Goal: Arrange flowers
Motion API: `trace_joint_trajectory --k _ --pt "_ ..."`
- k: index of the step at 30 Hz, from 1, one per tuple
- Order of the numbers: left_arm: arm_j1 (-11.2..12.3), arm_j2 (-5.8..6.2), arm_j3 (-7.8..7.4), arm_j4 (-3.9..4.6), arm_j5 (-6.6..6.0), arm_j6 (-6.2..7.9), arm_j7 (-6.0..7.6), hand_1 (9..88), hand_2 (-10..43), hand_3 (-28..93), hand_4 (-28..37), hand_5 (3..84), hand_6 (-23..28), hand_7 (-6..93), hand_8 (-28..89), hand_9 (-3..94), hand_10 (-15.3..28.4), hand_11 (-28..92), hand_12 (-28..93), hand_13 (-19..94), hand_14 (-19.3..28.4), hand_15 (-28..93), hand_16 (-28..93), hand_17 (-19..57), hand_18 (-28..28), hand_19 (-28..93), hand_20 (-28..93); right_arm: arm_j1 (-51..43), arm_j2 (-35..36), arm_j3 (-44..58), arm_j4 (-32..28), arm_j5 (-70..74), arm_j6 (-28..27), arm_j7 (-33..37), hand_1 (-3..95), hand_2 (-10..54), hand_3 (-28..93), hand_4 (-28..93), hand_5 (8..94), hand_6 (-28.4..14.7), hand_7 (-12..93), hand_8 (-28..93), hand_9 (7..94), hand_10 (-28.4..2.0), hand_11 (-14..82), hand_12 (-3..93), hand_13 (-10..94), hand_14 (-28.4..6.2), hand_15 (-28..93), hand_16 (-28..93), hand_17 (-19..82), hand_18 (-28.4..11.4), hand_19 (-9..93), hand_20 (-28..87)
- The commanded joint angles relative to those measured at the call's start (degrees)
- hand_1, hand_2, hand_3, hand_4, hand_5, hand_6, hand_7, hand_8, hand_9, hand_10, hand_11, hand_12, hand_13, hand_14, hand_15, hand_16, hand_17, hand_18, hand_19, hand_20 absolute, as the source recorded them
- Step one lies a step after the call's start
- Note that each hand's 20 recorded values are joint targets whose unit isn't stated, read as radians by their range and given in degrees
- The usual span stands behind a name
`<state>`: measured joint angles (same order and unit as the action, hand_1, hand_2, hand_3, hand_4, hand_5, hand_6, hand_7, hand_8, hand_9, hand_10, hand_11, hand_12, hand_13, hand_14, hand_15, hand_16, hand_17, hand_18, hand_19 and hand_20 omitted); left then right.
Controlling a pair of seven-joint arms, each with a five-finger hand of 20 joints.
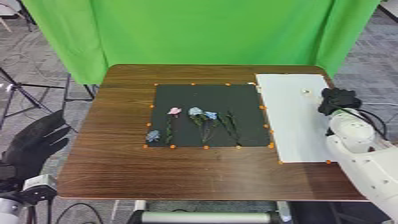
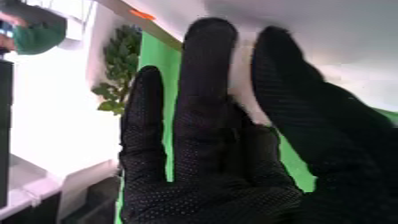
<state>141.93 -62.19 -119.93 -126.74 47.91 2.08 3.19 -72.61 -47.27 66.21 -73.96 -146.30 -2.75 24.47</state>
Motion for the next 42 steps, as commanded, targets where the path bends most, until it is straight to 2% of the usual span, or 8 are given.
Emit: trace_joint_trajectory --k 1,5,9,12,21,32,37,42 --pt "1.05 -0.83 -0.36 -0.61 0.16 -0.07 0.09 24.1 -1.1 71 -27.7 25.9 2.4 23.2 -11 21.1 10.0 18 17 17 12.1 23 5 -10.2 18.0 39 10 -2.19 0.36 -0.58 -0.73 -1.07 11.18 -2.61 50.9 -4.5 82 -28 56.4 1.6 61 4 73.3 -6.5 29.9 49.0 82 0.9 53 29 32 -14.1 73 38" --pt "0.97 -0.82 -0.34 -0.62 0.14 -0.09 0.04 24.1 -1.0 71 -27.8 25.9 2.4 23.2 -11 21.1 10.0 18 17 17 12.2 23 5 -10.2 18.0 39 10 -2.79 -0.06 -0.35 -2.68 -0.69 12.34 -3.46 50.0 -7.1 85 -28 60.0 1.8 60 3 78.7 -5.8 26.3 50.8 85 0.9 53 29 33 -14.3 73 40" --pt "0.88 -0.70 -0.13 -0.61 0.13 -0.01 -0.01 24.1 -1.0 71 -27.7 25.9 2.4 23.1 -11 21.1 10.0 18 17 17 12.2 23 5 -10.2 18.1 39 10 -4.34 -0.20 0.48 -7.49 1.50 12.75 -2.34 49.4 -9.1 86 -27 62.3 2.1 61 -1 81.4 -5.9 25.2 51.4 86 0.6 53 29 33 -14.8 73 41" --pt "1.18 -0.88 -0.30 -0.74 0.06 0.27 0.05 24.1 -1.0 71 -27.7 25.9 2.4 23.1 -11 21.1 10.0 18 17 17 12.2 23 5 -10.2 18.1 39 10 -4.92 -1.59 0.31 -11.09 1.82 13.14 -4.49 49.1 -9.4 86 -26 62.6 1.9 61 -2 81.6 -6.1 24.9 52.0 86 0.4 53 30 33 -15.0 73 41" --pt "-0.15 -0.31 0.50 -0.29 0.10 -0.29 -0.66 24.3 -0.9 71 -27.7 25.9 2.4 23.0 -11 21.0 10.0 18 17 17 12.1 23 5 -10.2 18.0 39 10 -0.45 -8.37 -8.19 -16.62 -1.82 12.36 -10.00 47.3 -9.5 87 -23 63.3 2.5 61 -2 82.8 -5.6 24.5 52.3 84 -1.2 57 30 30 -16.3 74 43" --pt "-0.24 -0.29 0.95 -0.34 0.13 0.05 -0.80 24.3 -0.9 71 -27.3 25.8 2.4 23.0 -11 20.9 9.9 18 17 17 11.9 23 5 -10.2 18.0 39 10 5.93 -14.52 -16.27 -9.19 -6.22 10.68 -11.49 47.1 -9.5 86 -23 63.4 3.0 61 -2 82.9 -5.7 24.1 53.1 82 -1.3 58 30 29 -16.2 73 43" --pt "-0.20 -0.31 0.83 -0.35 0.07 0.05 -0.86 24.3 -0.9 71 -27.2 25.9 2.4 23.0 -11 21.0 9.9 18 17 17 11.9 22 5 -10.2 18.0 39 10 8.10 -15.52 -19.14 -4.64 -9.63 12.85 -10.09 47.2 -9.5 86 -23 62.8 3.0 62 -2 82.4 -5.7 23.8 53.0 82 -1.2 58 31 29 -16.1 73 43" --pt "-0.27 -0.25 0.89 -0.29 0.14 -0.13 -0.93 24.4 -0.9 71 -27.3 25.8 2.4 23.0 -11 20.9 9.9 18 17 17 11.9 22 5 -10.2 18.0 39 10 8.70 -15.39 -20.40 -2.72 -11.96 14.84 -7.01 47.3 -9.5 86 -24 62.4 3.0 62 -2 81.9 -5.7 23.8 53.1 81 -1.1 58 32 29 -16.2 73 44"
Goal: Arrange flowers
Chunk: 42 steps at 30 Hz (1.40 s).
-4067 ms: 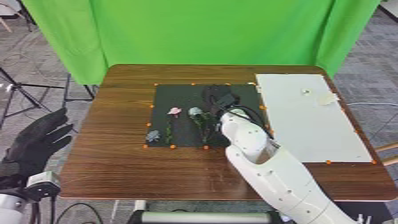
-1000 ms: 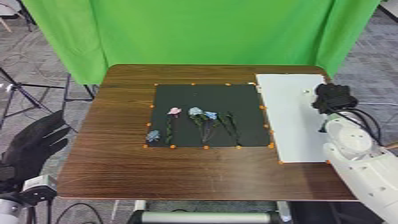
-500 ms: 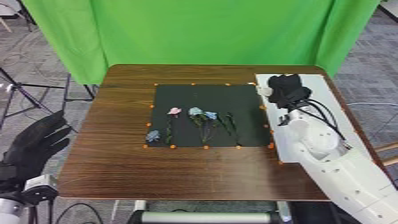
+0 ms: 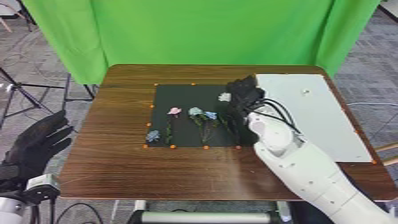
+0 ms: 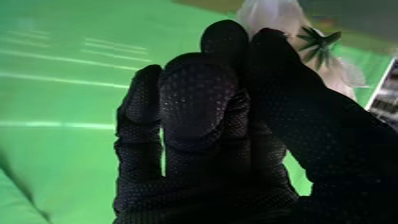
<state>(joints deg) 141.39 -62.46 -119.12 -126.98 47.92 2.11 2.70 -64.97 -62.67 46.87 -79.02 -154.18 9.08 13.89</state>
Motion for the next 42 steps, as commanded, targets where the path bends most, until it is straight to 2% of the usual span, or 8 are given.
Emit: trace_joint_trajectory --k 1,8,19,34,37,42 --pt "0.04 0.20 0.16 0.05 0.08 -0.08 -0.47 24.4 -0.9 71 -27.3 25.8 2.4 23.1 -11 20.9 9.9 18 17 17 11.9 22 5 -10.2 18.0 39 10 1.08 -0.03 -0.91 2.58 -4.28 3.33 3.85 47.4 -9.5 86 -24 62.3 3.0 62 -2 81.7 -5.8 23.8 53.2 81 -0.9 59 32 29 -16.2 73 44" --pt "-0.01 0.44 0.13 0.14 0.08 -0.33 -0.58 24.4 -0.9 71 -27.2 25.8 2.3 23.1 -11 21.0 9.9 18 17 17 11.9 23 5 -10.2 18.0 39 10 0.48 0.58 -0.76 2.10 -4.85 2.62 3.59 47.1 -9.5 86 -25 61.2 3.0 61 -1 80.4 -6.0 23.7 53.0 79 -0.9 58 34 27 -16.3 73 44" --pt "-0.17 0.76 -0.05 0.34 0.02 -0.52 -0.78 24.5 -0.9 71 -27.3 25.8 2.4 23.0 -11 20.9 9.9 18 17 17 11.9 22 5 -10.2 17.9 39 10 -0.73 1.41 -0.80 -0.07 -4.84 0.12 1.16 41.4 -9.5 87 -25 57.7 3.2 58 1 75.0 -6.0 22.5 51.9 75 -1.4 58 35 24 -16.8 71 45" --pt "-0.28 1.02 -0.18 0.50 -0.01 -0.87 -0.91 24.5 -0.8 71 -27.3 25.9 2.4 23.1 -11 20.9 9.9 18 17 17 12.0 22 5 -10.2 17.9 39 10 -0.49 3.00 -1.06 0.28 -6.66 -1.13 3.62 40.5 -9.5 87 -27 53.5 2.4 57 -2 69.6 -5.9 23.2 50.1 67 -2.5 58 36 21 -17.2 69 45" --pt "-0.24 0.92 -0.18 0.46 -0.01 -0.55 -0.97 24.5 -0.9 71 -27.3 25.9 2.4 23.1 -11 20.9 9.9 18 17 17 11.9 22 5 -10.2 17.9 39 10 -1.00 3.14 -0.53 -0.42 -6.62 -1.69 2.58 39.9 -9.5 88 -27 52.6 2.3 57 -2 68.2 -6.1 23.7 50.0 65 -3.2 59 36 20 -17.5 69 46" --pt "-0.16 0.78 -0.25 0.44 -0.08 -0.80 -0.91 24.6 -0.8 71 -27.4 25.9 2.4 23.1 -11 20.9 9.9 18 17 17 11.9 22 5 -10.2 17.9 39 10 -2.02 3.72 0.16 -2.18 -5.18 -2.51 1.01 35.0 -9.5 90 -26 51.1 2.4 53 -2 62.1 -7.5 33.9 41.2 62 -4.9 64 32 18 -17.9 69 47"
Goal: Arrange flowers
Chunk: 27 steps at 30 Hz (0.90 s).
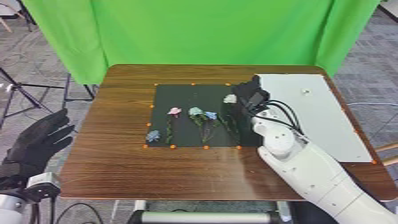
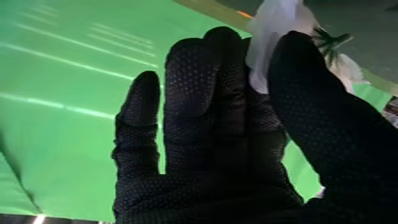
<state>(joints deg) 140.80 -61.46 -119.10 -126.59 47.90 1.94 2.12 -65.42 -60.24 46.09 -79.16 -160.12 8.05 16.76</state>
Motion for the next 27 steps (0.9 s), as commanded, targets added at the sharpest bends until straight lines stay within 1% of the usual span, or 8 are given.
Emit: trace_joint_trajectory --k 1,7,11,13,16,19,22,27 --pt "0.23 -0.11 -0.12 0.10 0.01 -0.39 -0.37 24.6 -0.7 71 -27.4 25.8 2.4 23.1 -11 20.9 9.9 18 17 17 11.9 22 5 -10.2 17.9 39 10 -1.60 1.16 1.20 -2.12 0.70 -1.98 -2.46 33.4 -9.5 90 -25 50.9 2.4 51 -2 60.8 -7.8 36.8 38.5 61 -5.4 65 28 18 -17.9 69 47" --pt "0.75 -0.53 -0.42 -0.18 0.05 -0.31 -0.19 24.5 -0.7 71 -27.4 25.8 2.4 23.1 -11 20.9 9.9 18 17 17 12.0 23 5 -10.2 17.9 39 10 -2.70 1.14 2.32 -3.74 2.88 -1.85 -4.60 29.7 -9.5 91 -24 51.1 2.2 50 -5 58.8 -8.9 41.8 32.8 60 -6.4 68 25 17 -18.3 68 48" --pt "0.65 -0.74 -0.34 -0.12 0.13 -0.44 -0.16 24.5 -0.7 71 -27.5 25.9 2.4 23.1 -11 20.9 9.9 18 17 17 11.9 23 5 -10.2 18.0 39 10 -2.30 1.03 2.41 -3.80 2.49 -2.68 -3.56 28.6 -9.0 91 -24 51.3 2.1 48 -7 58.4 -9.2 43.1 30.9 60 -6.4 68 25 17 -18.3 68 48" --pt "0.63 -0.74 -0.25 -0.17 0.14 -0.27 -0.07 24.4 -0.7 71 -27.5 25.9 2.4 23.1 -11 21.0 10.0 18 17 17 12.0 23 5 -10.2 18.0 39 10 -2.55 1.38 3.34 -4.43 3.31 -3.01 -3.03 27.2 -7.9 92 -23 50.7 1.9 48 -18 57.1 -9.2 43.2 29.6 60 -6.4 68 25 17 -18.4 68 48" --pt "1.05 -0.98 -0.50 -0.41 0.13 0.05 -0.01 24.5 -0.7 71 -27.6 25.9 2.4 23.1 -11 21.0 10.0 18 17 17 12.0 23 5 -10.2 18.0 39 10 -3.00 1.74 5.27 -5.45 4.00 -4.03 -2.22 25.4 -7.7 92 -21 46.8 0.3 46 -20 52.7 -10.2 42.7 29.5 59 -6.7 68 25 16 -18.9 68 48" --pt "1.48 -1.17 -0.54 -0.56 0.09 0.19 0.17 24.4 -0.8 71 -27.5 26.0 2.4 23.1 -11 21.0 10.0 18 17 17 12.0 23 5 -10.2 18.0 39 10 -3.39 2.34 7.31 -6.88 5.16 -6.95 -0.35 22.4 -7.2 93 -20 40.0 -1.7 44 -19 46.3 -12.1 40.3 29.3 56 -7.1 68 24 15 -19.9 68 49" --pt "1.26 -1.24 -0.47 -0.51 0.12 0.05 0.21 24.3 -0.9 71 -27.6 25.9 2.4 23.3 -11 21.0 10.0 18 17 17 12.0 23 5 -10.2 18.0 39 10 -3.20 3.22 8.76 -6.33 5.72 -6.49 2.11 20.5 -6.7 93 -20 35.8 -3.2 41 -18 42.3 -13.3 37.8 29.2 55 -7.4 65 24 14 -20.5 67 49" --pt "1.39 -1.33 -0.49 -0.59 0.13 0.26 0.35 24.4 -0.7 71 -27.8 26.0 2.4 23.2 -11 21.1 10.0 18 17 17 12.0 23 5 -10.2 18.0 39 10 -2.22 5.31 11.16 -4.16 6.47 -9.84 7.35 19.8 -6.0 92 -20 31.2 -4.8 34 -15 36.6 -14.6 27.8 27.3 48 -8.8 50 19 12 -20.3 64 47"
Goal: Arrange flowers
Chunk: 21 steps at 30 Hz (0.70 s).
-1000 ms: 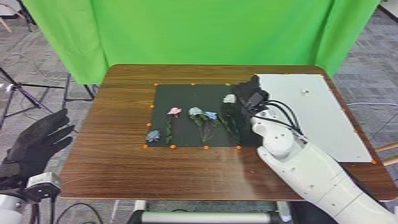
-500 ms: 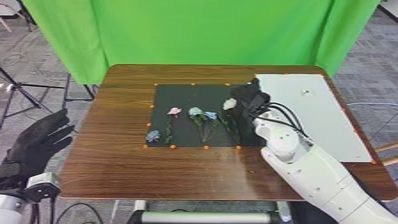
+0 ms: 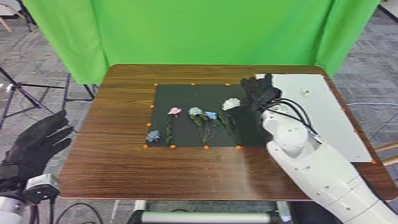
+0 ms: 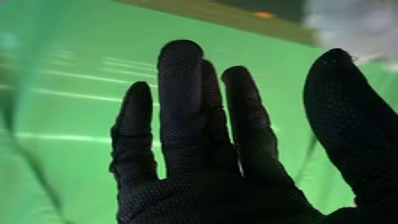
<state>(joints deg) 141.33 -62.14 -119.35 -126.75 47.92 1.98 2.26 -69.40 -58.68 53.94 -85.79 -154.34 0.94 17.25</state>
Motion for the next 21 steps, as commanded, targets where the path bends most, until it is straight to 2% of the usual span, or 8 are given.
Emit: trace_joint_trajectory --k 1,5,6,7,11,16,21 --pt "0.96 -0.71 -0.29 -0.44 0.10 0.18 0.17 24.4 -0.8 71 -27.7 26.0 2.4 23.2 -11 21.1 10.1 18 17 17 12.0 23 5 -10.2 18.0 39 10 2.08 4.24 3.66 2.93 1.17 -4.05 7.47 19.8 -6.0 92 -20 30.3 -5.0 33 -14 35.8 -14.8 25.3 27.0 46 -9.3 45 19 11 -20.2 63 46" --pt "1.08 -0.91 -0.28 -0.52 0.18 0.31 0.35 24.4 -0.7 71 -27.7 26.0 2.5 23.2 -11 21.1 10.1 19 17 17 12.0 23 5 -10.2 18.0 39 10 3.75 4.85 6.26 5.11 11.00 -9.82 9.78 19.8 -5.8 91 -20 26.7 -5.9 28 -11 30.6 -15.1 16.1 27.3 37 -12.7 26 23 9 -19.7 57 39" --pt "1.06 -0.63 -0.22 -0.45 0.05 0.39 0.31 24.4 -0.7 71 -27.7 26.0 2.4 23.2 -11 21.1 10.1 19 17 17 12.0 23 5 -10.2 18.0 39 10 3.95 5.12 6.65 5.97 12.26 -10.47 9.69 20.0 -5.9 91 -20 25.4 -6.2 27 -11 28.5 -15.3 14.1 27.1 34 -13.3 23 23 8 -19.5 54 37" --pt "1.06 -0.67 -0.23 -0.37 0.05 0.14 0.65 24.4 -0.7 71 -27.7 26.0 2.4 23.2 -11 21.1 10.1 19 17 17 12.0 23 5 -10.2 18.0 39 10 4.25 5.19 6.93 6.96 12.06 -10.58 9.38 20.1 -5.9 91 -20 24.5 -6.4 26 -10 27.4 -15.3 12.2 27.7 32 -13.5 18 26 7 -19.5 53 35" --pt "0.88 -0.63 -0.14 -0.39 0.05 0.24 0.42 24.2 -0.8 71 -27.8 26.0 2.4 23.2 -11 21.1 10.1 18 17 17 12.0 23 5 -10.2 18.0 39 10 4.03 5.64 7.80 9.66 10.01 -10.67 8.41 20.0 -5.8 89 -20 21.8 -6.8 22 -9 24.2 -14.9 6.5 28.1 26 -13.3 3 31 4 -19.8 46 28" --pt "1.03 -0.84 -0.08 -0.47 0.16 0.29 0.41 24.2 -0.8 71 -27.9 26.0 2.4 23.3 -11 21.1 10.0 18 17 17 12.0 23 5 -10.2 18.0 39 10 3.37 5.74 9.34 11.78 9.37 -11.97 7.57 20.4 -5.7 90 -20 20.6 -6.8 22 -9 22.7 -14.2 3.8 27.7 21 -11.5 -2 26 3 -19.1 40 23" --pt "1.04 -0.80 -0.21 -0.46 0.09 0.22 0.35 24.2 -0.8 71 -27.9 26.0 2.4 23.4 -11 21.2 10.1 19 17 17 12.1 23 5 -10.2 18.0 39 10 2.49 5.82 11.03 13.93 11.16 -9.18 3.43 22.0 -5.7 91 -21 21.9 -6.1 26 -11 26.1 -12.8 7.1 25.6 29 -8.6 5 21 6 -18.0 42 20"
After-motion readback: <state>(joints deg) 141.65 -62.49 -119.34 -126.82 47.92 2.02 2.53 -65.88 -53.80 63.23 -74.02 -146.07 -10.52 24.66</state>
